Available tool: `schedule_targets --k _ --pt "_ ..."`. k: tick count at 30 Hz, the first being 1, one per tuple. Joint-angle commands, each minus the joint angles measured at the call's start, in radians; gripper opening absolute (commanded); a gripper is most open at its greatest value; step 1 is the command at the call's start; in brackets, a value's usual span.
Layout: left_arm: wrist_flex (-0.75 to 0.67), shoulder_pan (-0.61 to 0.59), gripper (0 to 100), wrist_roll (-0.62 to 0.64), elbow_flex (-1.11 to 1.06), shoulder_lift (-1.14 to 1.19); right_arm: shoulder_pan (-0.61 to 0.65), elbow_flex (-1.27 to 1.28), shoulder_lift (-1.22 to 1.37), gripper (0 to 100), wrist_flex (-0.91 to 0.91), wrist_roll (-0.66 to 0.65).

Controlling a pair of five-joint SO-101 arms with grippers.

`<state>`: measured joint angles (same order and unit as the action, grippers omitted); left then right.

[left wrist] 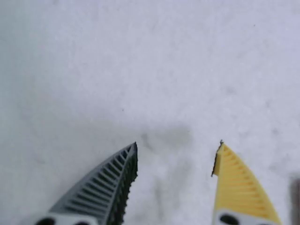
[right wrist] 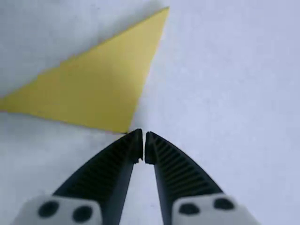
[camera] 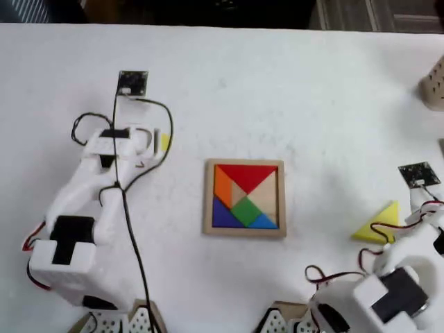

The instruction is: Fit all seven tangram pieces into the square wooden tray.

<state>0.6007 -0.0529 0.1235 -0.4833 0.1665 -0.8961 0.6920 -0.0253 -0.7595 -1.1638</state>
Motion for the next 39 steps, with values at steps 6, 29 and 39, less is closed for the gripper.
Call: schedule_targets --k 6,29,39 --pt "0.008 -0.016 28 0.008 0.043 -0.005 0.079 -0.037 0.054 1.7 0.004 0.023" --pt "0.006 -0.016 28 0.008 0.043 -0.005 0.478 -0.043 -0.056 1.7 -0.202 0.265" --pt "0.005 -0.016 29 0.008 0.043 -0.005 0.487 -0.035 -0.452 12.0 -0.424 0.264"
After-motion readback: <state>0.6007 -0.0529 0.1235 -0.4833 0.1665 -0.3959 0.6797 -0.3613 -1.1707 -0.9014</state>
